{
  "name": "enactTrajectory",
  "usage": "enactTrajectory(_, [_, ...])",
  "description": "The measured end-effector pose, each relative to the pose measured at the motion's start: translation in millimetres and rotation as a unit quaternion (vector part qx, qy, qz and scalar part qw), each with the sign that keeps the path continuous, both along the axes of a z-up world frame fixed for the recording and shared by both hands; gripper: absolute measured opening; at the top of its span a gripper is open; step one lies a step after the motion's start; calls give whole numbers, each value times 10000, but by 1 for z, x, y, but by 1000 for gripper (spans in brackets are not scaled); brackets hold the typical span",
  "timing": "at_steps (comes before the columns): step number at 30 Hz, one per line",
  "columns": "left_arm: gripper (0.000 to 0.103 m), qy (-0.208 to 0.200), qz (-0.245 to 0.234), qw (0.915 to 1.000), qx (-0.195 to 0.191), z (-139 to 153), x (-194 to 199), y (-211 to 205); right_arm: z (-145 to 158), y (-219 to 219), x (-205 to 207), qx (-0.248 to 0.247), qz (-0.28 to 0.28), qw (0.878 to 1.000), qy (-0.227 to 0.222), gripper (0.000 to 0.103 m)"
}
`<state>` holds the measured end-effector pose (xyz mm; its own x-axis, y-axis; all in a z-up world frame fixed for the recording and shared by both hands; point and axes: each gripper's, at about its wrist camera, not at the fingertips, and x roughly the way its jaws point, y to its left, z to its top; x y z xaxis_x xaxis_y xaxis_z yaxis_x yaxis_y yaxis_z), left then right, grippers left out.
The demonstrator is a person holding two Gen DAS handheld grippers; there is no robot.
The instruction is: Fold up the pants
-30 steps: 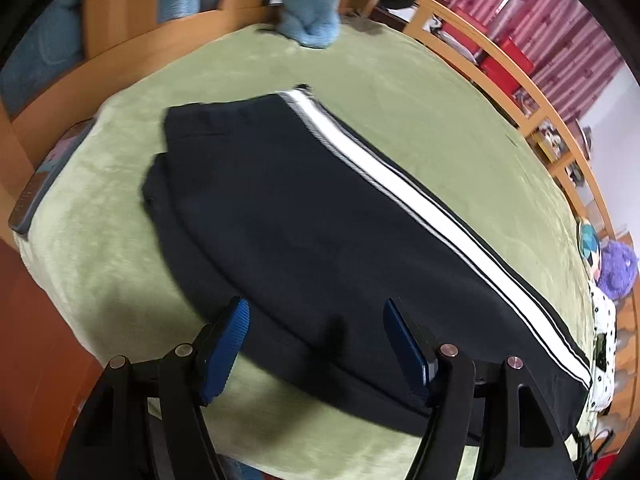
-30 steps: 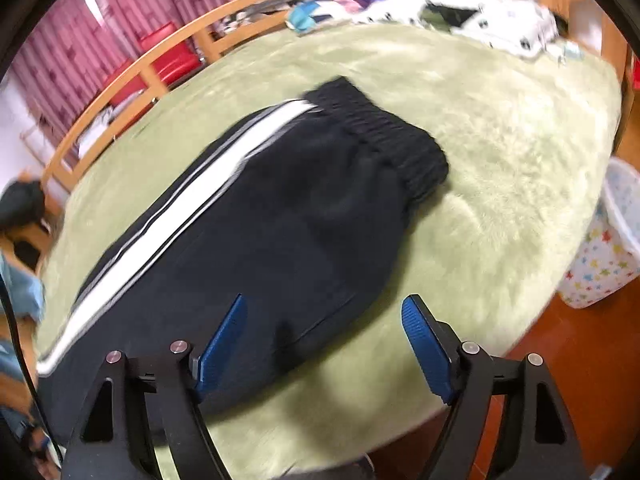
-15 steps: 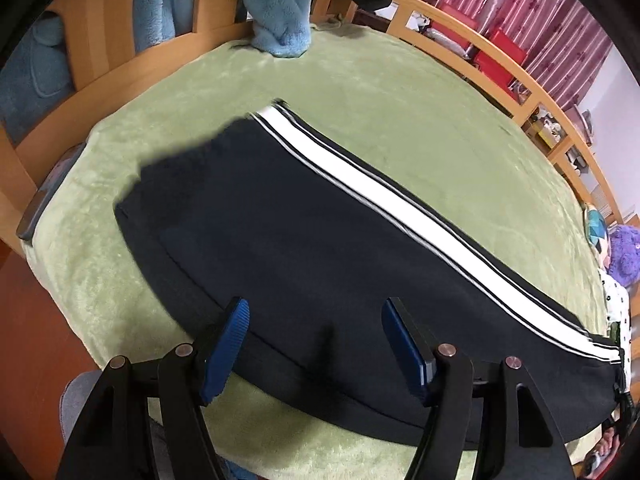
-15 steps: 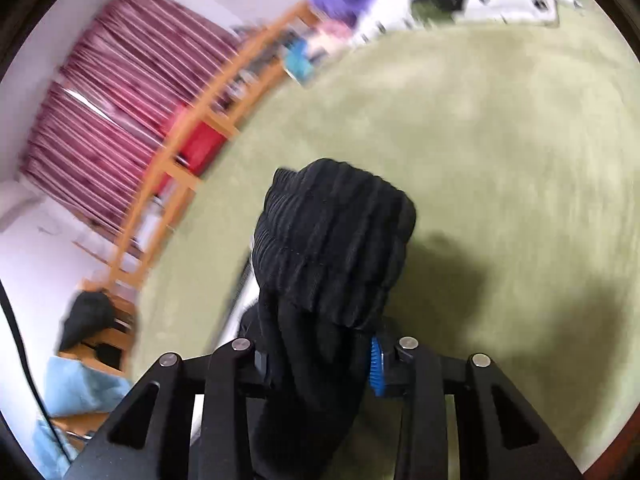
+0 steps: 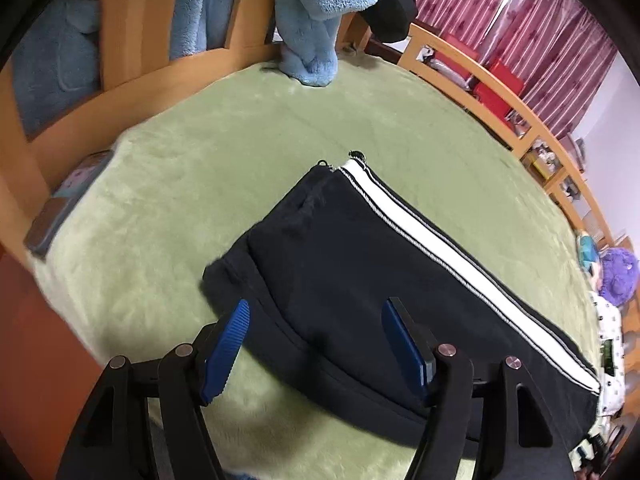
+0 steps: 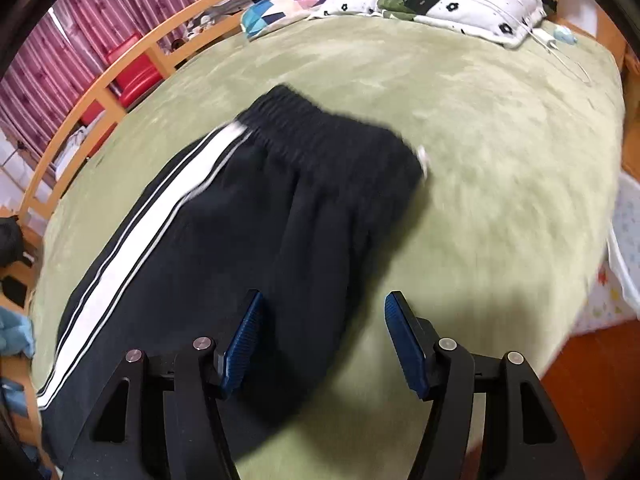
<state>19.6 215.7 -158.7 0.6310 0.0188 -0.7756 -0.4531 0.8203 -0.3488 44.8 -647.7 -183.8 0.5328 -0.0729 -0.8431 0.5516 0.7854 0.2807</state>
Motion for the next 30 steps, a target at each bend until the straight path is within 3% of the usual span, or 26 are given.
enactTrajectory(3, [66,-78,-162,9996,-229,-10,17,14,9,28,-43,142,-93,9998,-73,62])
enactTrajectory(5, [66,207,-52,9997,106,-20,29,21,17,45,-64,273,-252,9991,-195,62])
enactTrajectory(7, [56,320,20,9993,189,-32,37,28,25,61,-80,337,-343,9985,-248,62])
enactTrajectory(9, [25,-156,-71,9984,-542,-39,38,41,36,84,-88,284,-394,9984,-298,62])
enactTrajectory(10, [15,-247,-115,9964,-806,-41,40,46,41,94,-90,240,-374,9985,-317,62])
enactTrajectory(13, [9,-508,-91,9927,-1089,-26,32,58,53,122,-77,189,-203,9991,-320,62])
enactTrajectory(14, [9,-776,-134,9894,-1223,-15,20,62,56,131,-71,212,-105,9992,-321,62])
enactTrajectory(17, [9,-1000,-295,9860,-1301,3,-7,67,64,153,-54,234,160,9987,-425,62])
enactTrajectory(20, [9,-594,-246,9931,-982,-16,-14,67,67,174,-42,62,363,9985,-402,62])
enactTrajectory(23, [14,4,8,9899,-1415,-59,-7,76,59,187,-32,153,579,9978,-272,62])
enactTrajectory(25, [15,52,46,9865,-1634,-65,-8,78,54,195,-30,219,667,9973,-233,62])
enactTrajectory(26, [19,62,7,9871,-1602,-58,-9,77,52,196,-29,209,730,9969,-205,62])
enactTrajectory(28, [37,123,-12,9939,-1094,-36,-8,69,49,202,-27,151,901,9957,-126,62])
enactTrajectory(29, [57,51,-25,9971,-754,-23,-8,64,47,206,-27,58,1006,9949,-86,62])
enactTrajectory(30, [63,-134,-123,9985,-513,-10,-5,61,46,209,-27,4,1070,9942,-76,63])
